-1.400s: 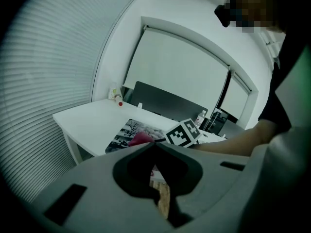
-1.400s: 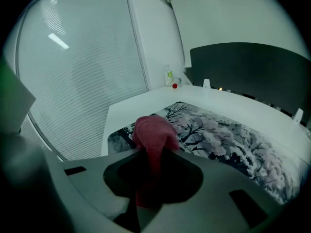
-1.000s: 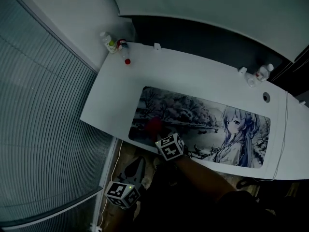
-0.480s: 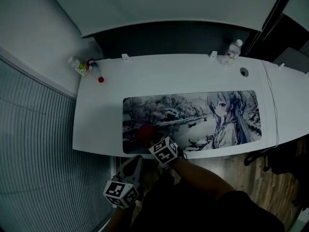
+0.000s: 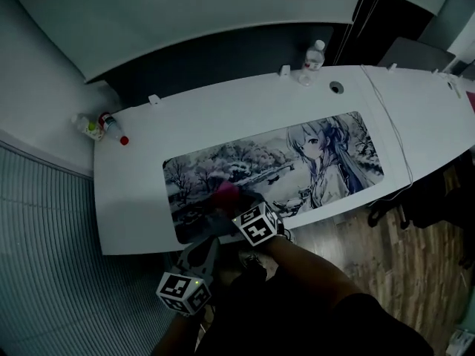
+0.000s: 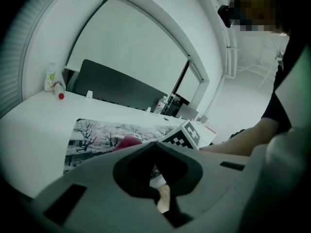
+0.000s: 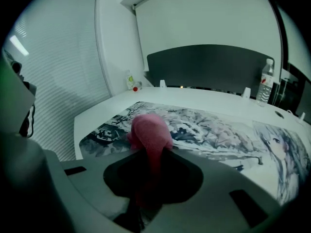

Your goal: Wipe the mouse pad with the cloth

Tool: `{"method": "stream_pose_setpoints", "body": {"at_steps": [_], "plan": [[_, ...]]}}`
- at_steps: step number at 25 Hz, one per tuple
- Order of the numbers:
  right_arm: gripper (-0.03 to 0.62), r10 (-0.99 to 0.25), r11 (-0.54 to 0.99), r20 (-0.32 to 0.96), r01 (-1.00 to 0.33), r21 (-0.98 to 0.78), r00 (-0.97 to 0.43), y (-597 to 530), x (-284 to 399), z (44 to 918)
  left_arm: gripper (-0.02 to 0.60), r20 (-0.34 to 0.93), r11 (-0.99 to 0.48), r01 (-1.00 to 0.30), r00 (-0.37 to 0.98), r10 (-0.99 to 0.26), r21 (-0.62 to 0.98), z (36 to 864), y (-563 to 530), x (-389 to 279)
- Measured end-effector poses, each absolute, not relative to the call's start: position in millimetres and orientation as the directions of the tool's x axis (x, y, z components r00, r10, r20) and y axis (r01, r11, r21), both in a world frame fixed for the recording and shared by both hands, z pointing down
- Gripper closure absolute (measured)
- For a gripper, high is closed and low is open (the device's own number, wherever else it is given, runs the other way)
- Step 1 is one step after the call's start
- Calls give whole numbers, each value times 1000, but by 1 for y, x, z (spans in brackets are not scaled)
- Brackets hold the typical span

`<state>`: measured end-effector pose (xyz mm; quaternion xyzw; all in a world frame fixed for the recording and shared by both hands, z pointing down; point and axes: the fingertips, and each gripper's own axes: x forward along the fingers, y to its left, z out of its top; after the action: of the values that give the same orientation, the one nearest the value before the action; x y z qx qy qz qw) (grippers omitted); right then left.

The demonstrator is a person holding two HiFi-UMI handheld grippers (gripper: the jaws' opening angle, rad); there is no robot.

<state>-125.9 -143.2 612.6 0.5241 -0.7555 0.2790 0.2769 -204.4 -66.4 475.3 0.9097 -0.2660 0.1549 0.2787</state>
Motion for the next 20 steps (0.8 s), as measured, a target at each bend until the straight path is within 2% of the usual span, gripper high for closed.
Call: {"method": "stream_pose_setpoints", "body": {"at_steps": [10,20], "plan": [[511,-681,137,710,-984,-114,-177,-120,-47,614,577,426,-764,-495,847,-318,414,477,-57,-164],[511,-696,52,707,-991,-120,-122,-93,40,614,577,439,-801,-440,862,-251,405,475,-42,-88]]}}
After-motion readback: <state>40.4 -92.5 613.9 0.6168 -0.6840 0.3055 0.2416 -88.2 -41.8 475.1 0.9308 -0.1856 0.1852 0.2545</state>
